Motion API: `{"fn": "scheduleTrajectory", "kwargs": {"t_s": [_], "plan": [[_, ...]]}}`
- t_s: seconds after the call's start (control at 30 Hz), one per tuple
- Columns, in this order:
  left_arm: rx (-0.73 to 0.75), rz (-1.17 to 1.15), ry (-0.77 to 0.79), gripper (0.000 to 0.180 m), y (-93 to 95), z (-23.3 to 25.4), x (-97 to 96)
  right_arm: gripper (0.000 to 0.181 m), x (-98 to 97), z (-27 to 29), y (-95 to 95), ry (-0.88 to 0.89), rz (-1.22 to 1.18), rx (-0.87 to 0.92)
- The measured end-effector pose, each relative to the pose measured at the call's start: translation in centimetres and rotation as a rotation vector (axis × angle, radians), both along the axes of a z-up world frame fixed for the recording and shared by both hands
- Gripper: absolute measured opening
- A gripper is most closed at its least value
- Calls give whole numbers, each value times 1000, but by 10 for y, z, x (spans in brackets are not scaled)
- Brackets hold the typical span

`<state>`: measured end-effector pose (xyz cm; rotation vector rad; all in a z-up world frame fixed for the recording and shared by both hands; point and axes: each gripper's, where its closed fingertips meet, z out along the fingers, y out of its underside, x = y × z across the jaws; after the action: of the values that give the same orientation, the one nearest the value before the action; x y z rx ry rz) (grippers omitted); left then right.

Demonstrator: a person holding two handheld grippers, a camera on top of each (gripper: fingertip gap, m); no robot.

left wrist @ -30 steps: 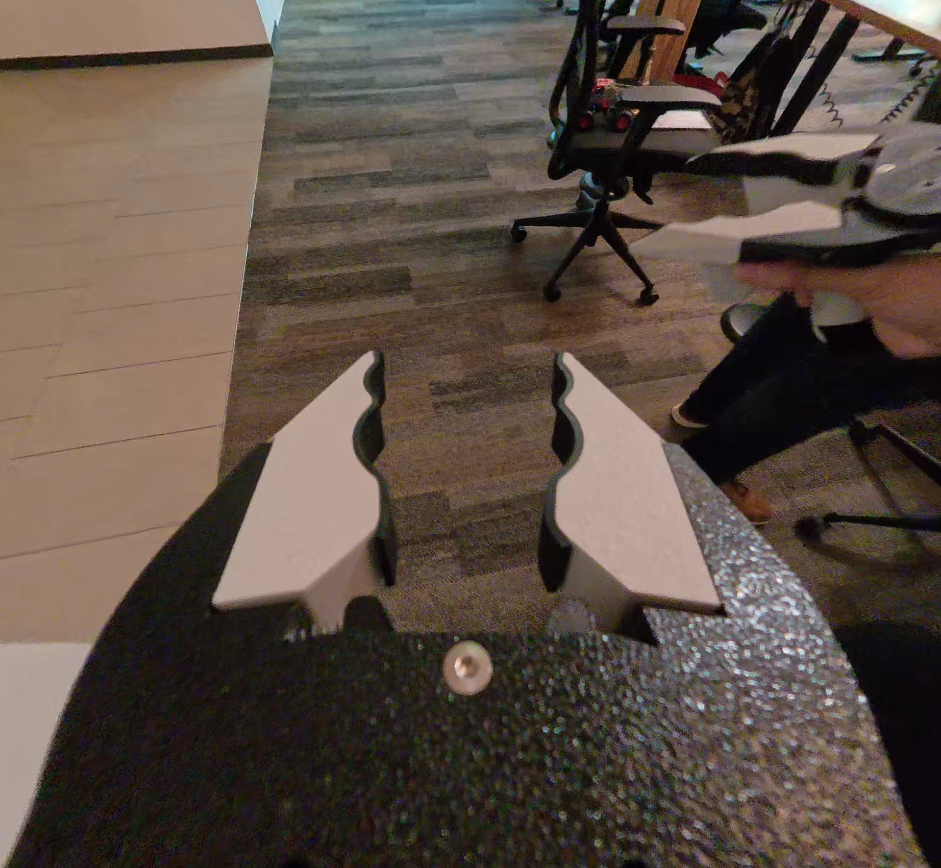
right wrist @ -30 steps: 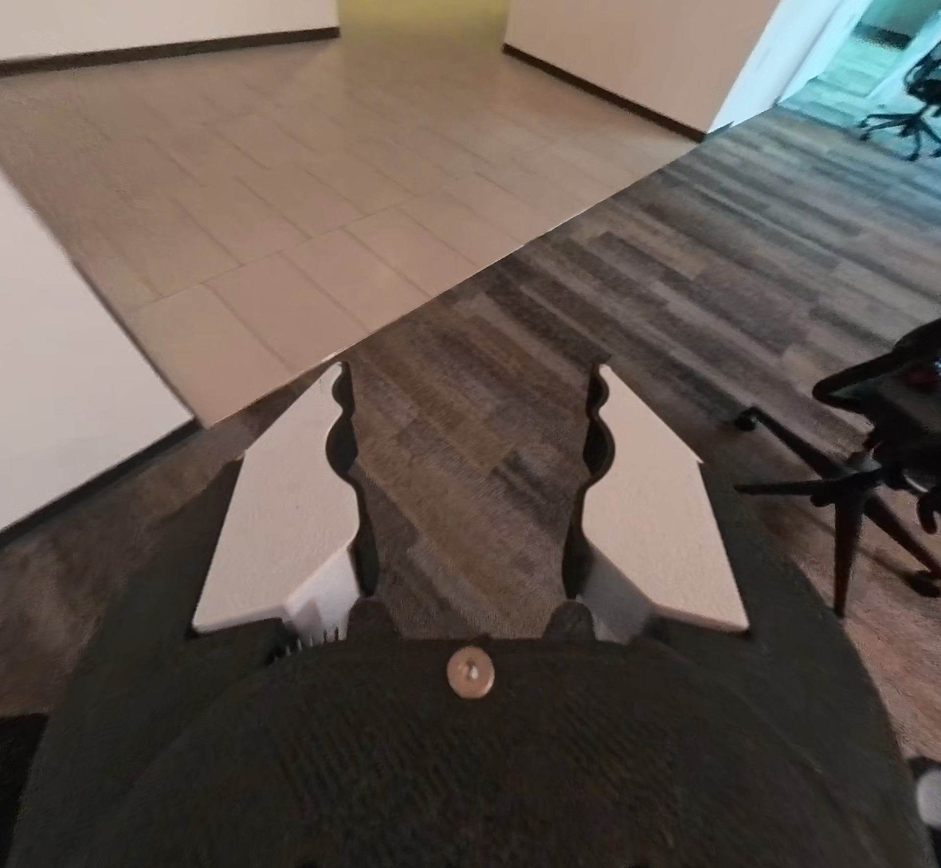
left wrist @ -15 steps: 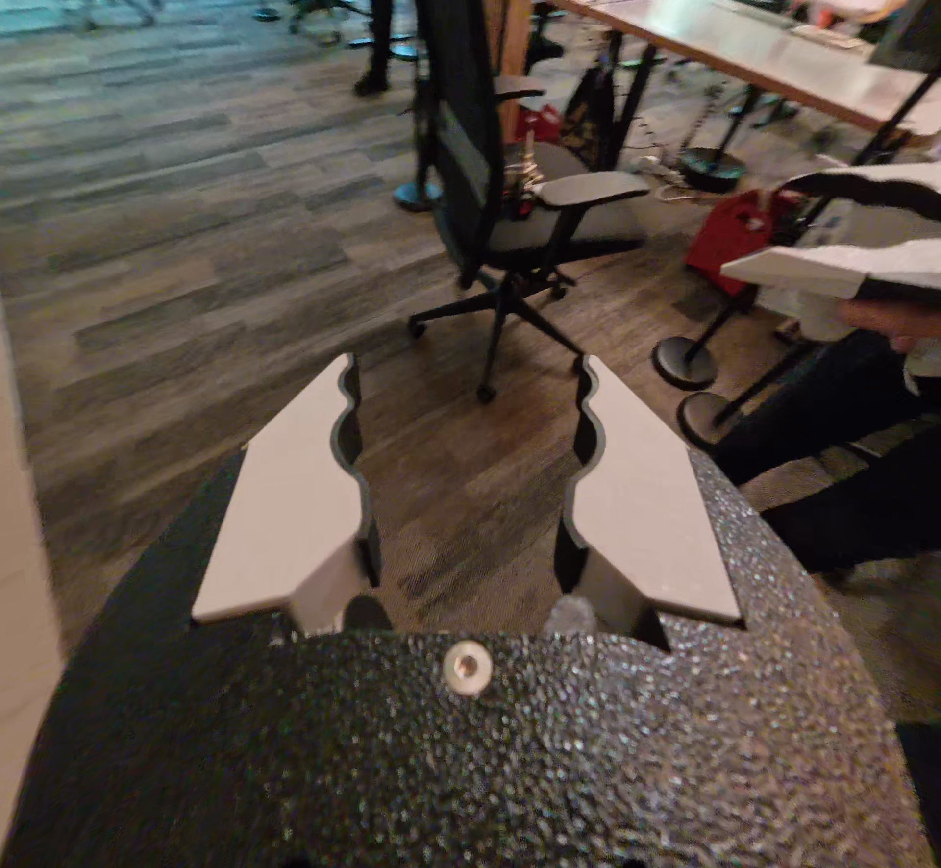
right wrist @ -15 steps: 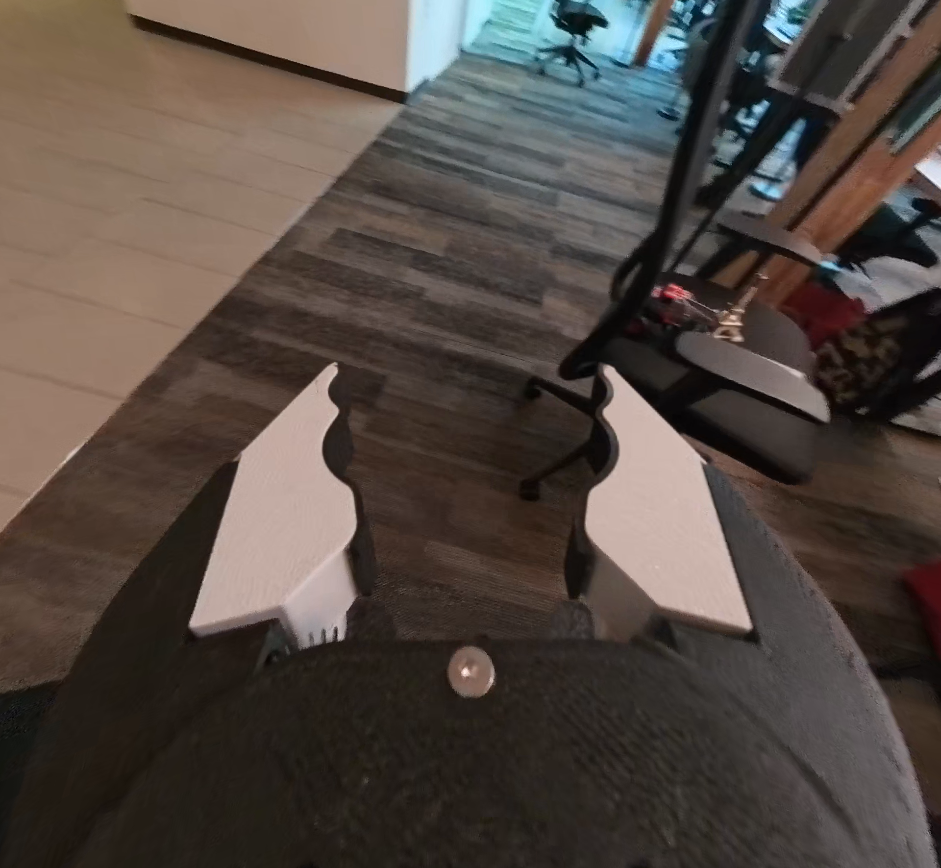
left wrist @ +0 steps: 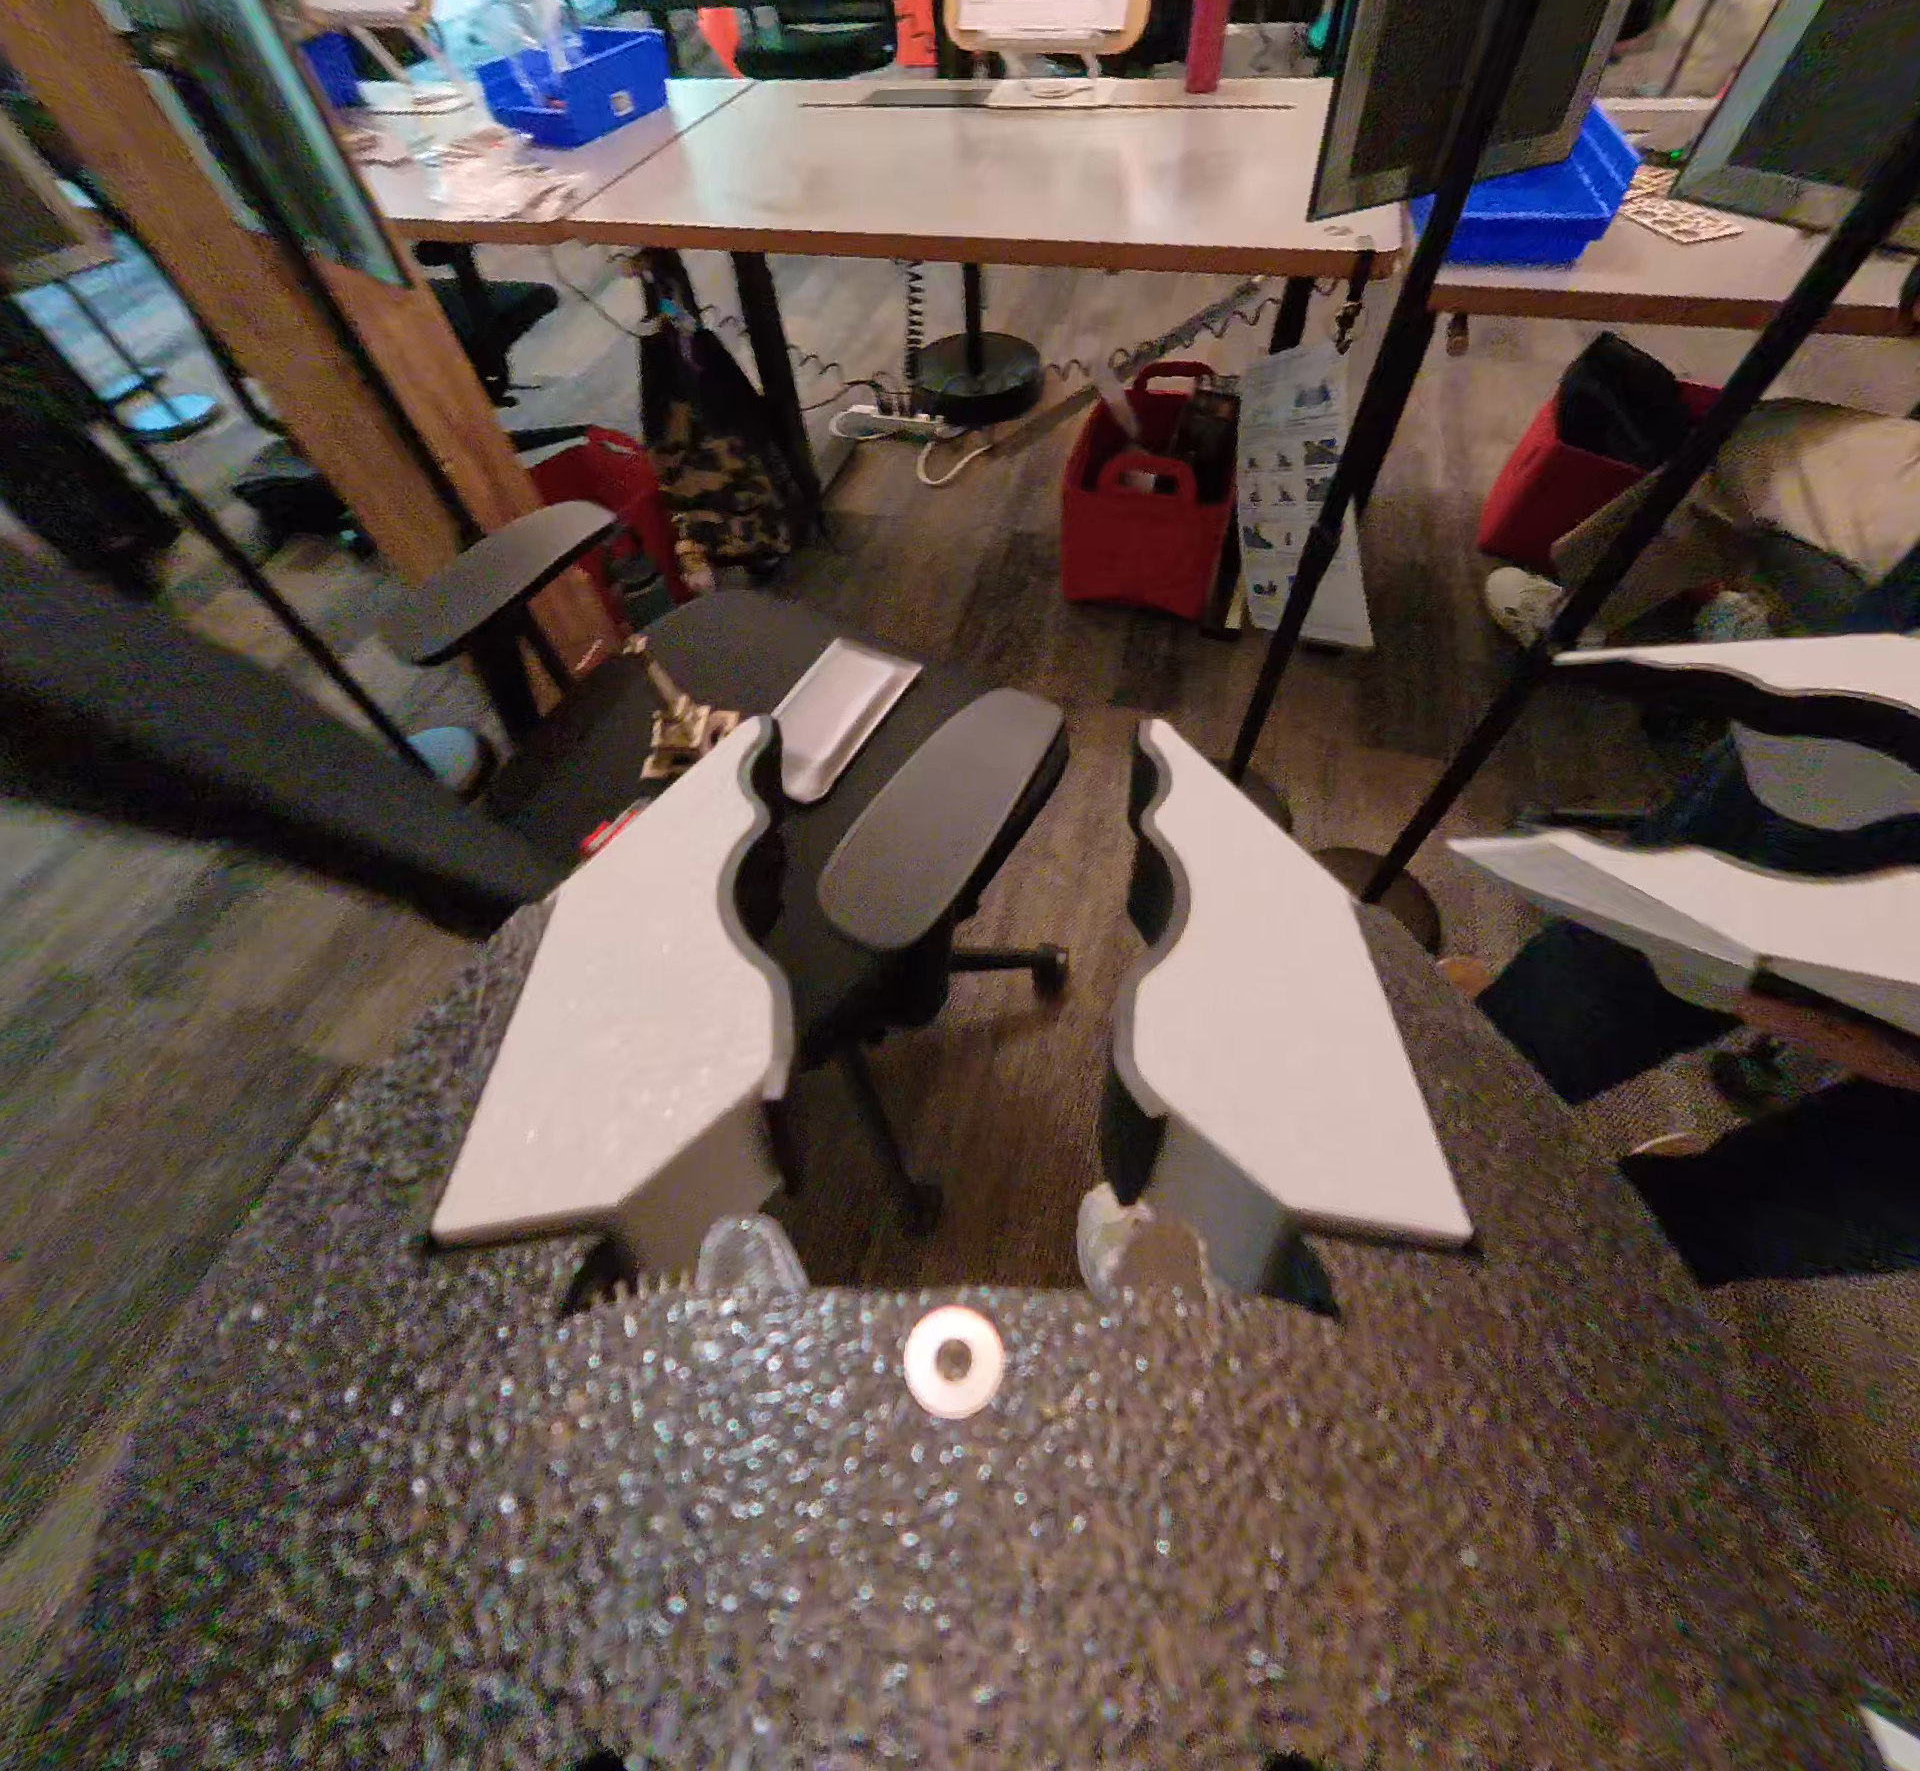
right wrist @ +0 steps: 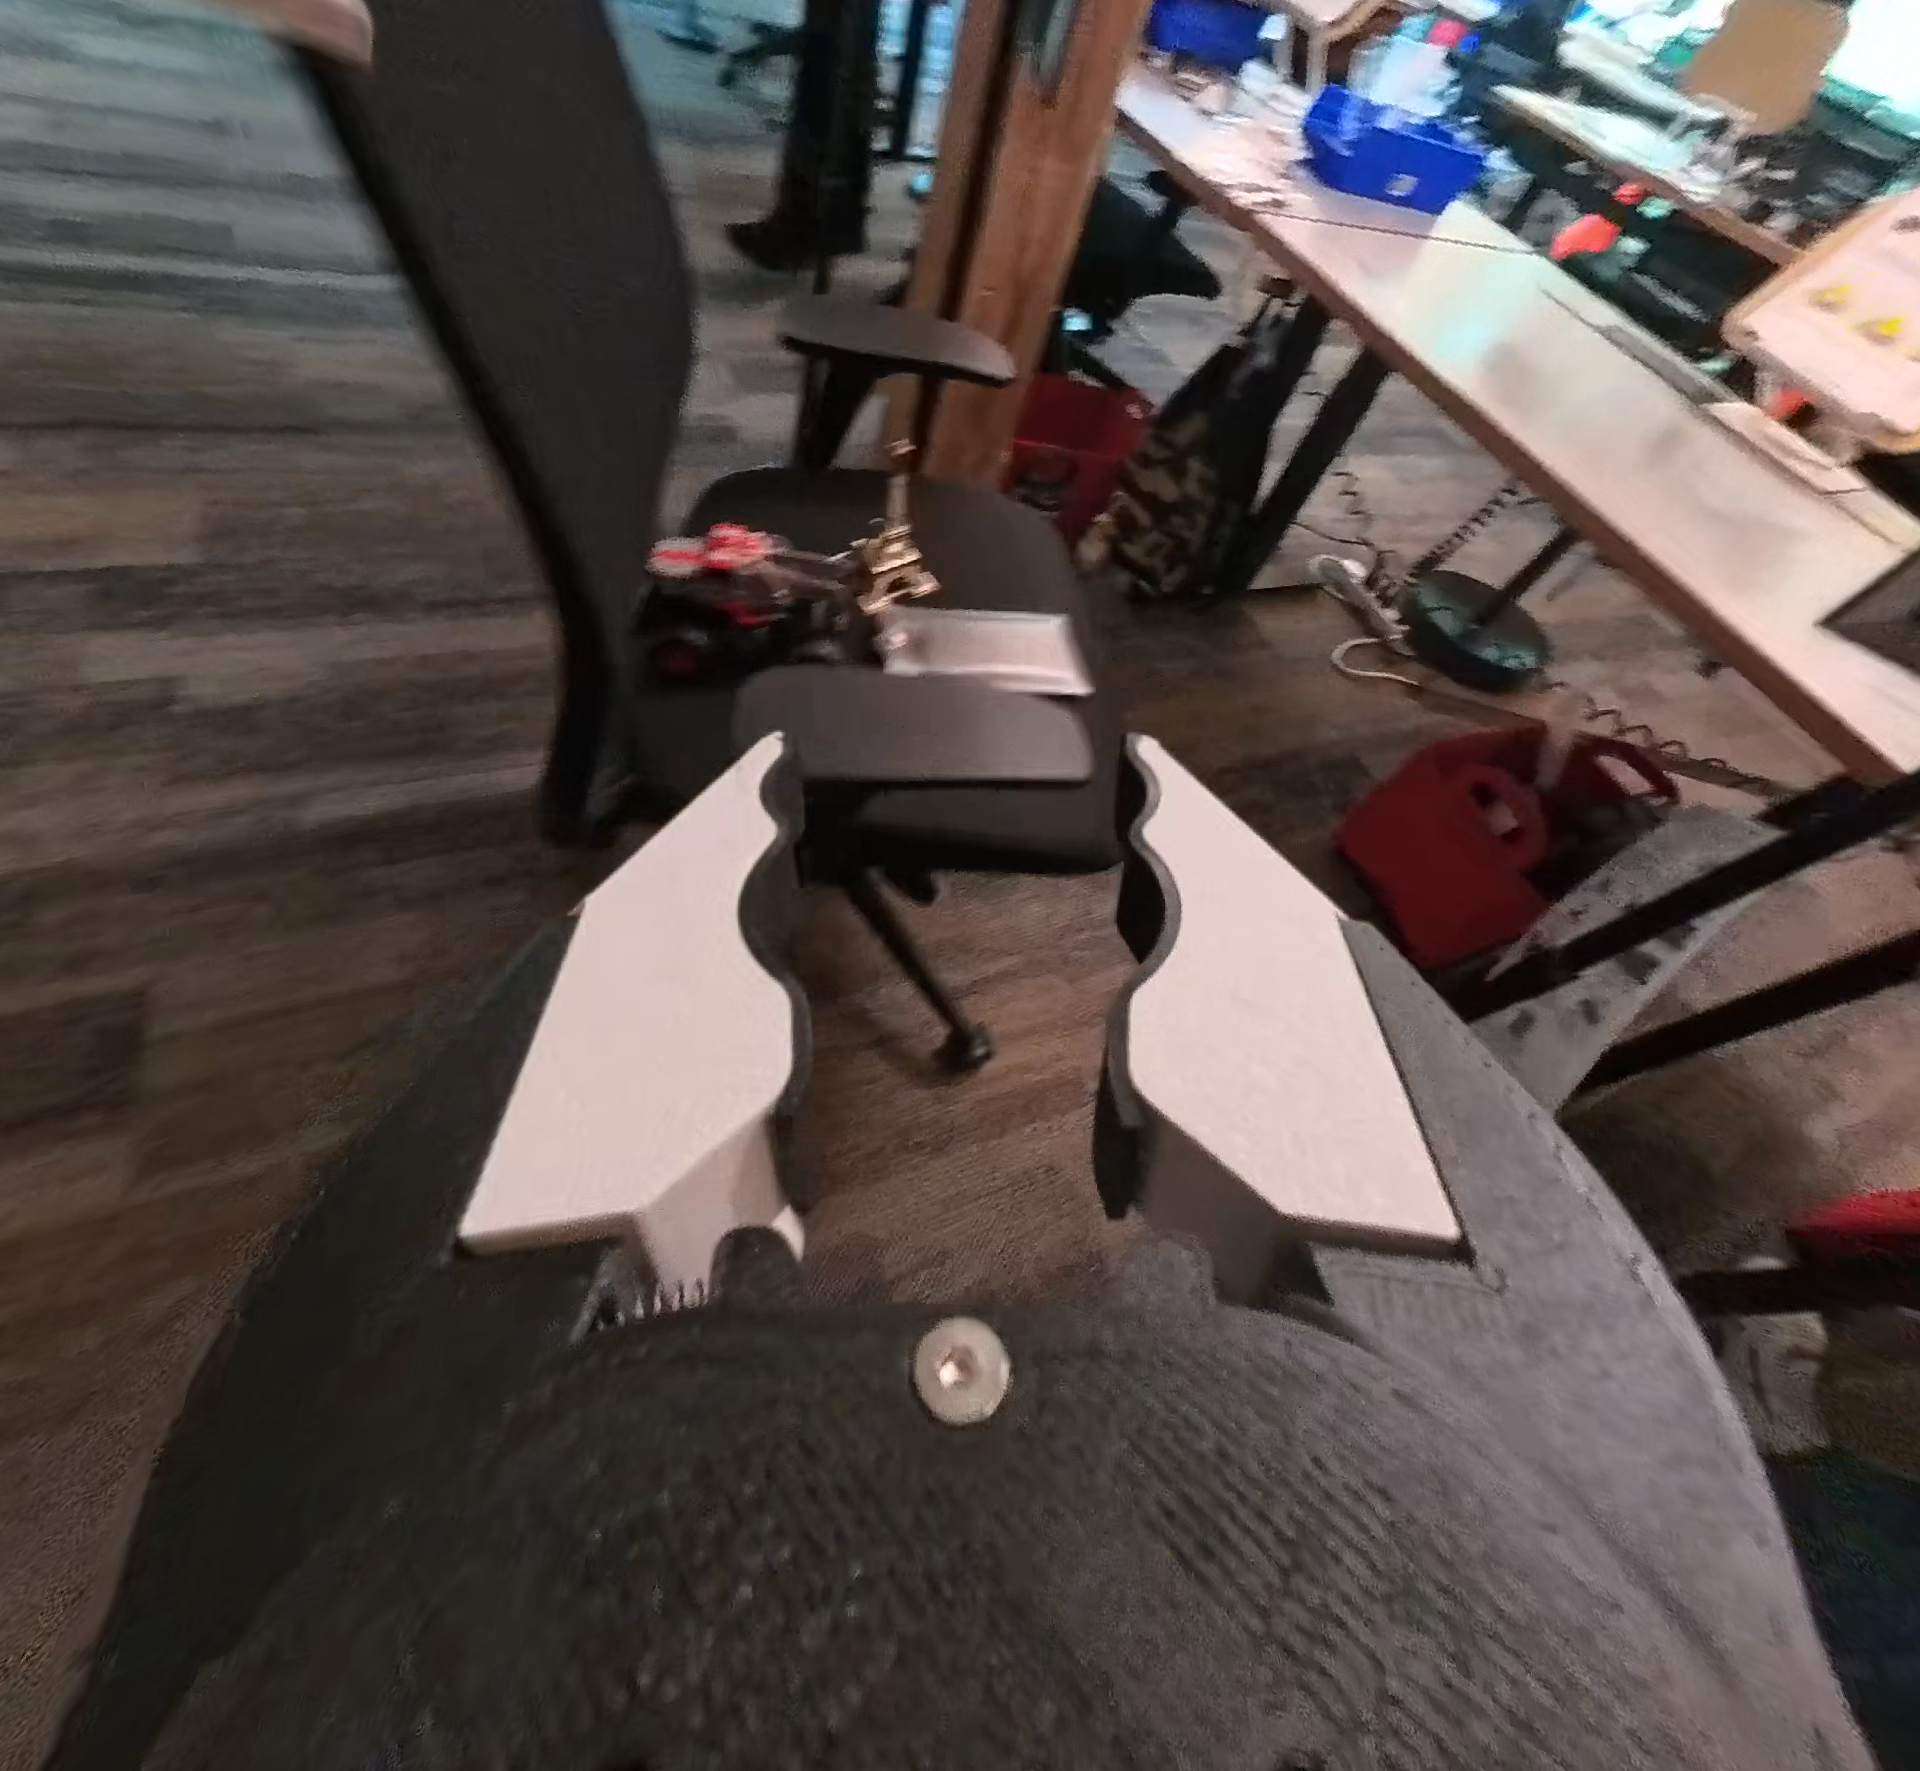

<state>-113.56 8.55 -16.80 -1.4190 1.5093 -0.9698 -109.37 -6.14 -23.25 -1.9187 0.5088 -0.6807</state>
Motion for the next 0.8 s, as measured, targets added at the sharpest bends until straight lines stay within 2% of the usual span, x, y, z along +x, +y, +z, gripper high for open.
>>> {"fn": "scheduleTrajectory", "kwargs": {"t_s": [0.2, 0.3, 0.43, 0.57, 0.73, 0.8], "plan": [[41, -39, 72, 64, 42, -43, 164, 33, 193, 9, 52, -90, -77, -28], [37, -33, 85, 64, 74, -46, 227, 23, 269, 28, 69, -109, -102, -42], [99, 4, 98, 65, 123, -33, 295, 18, 334, 55, 82, -117, -99, -79], [106, 26, 113, 65, 156, -28, 368, 0, 383, 55, 86, -104, -113, -92], [99, -37, 92, 62, 156, -32, 484, 0, 453, 59, 72, -130, -164, -179], [73, -91, 94, 62, 143, -36, 536, 7, 486, 62, 60, -128, -201, -196]]}}
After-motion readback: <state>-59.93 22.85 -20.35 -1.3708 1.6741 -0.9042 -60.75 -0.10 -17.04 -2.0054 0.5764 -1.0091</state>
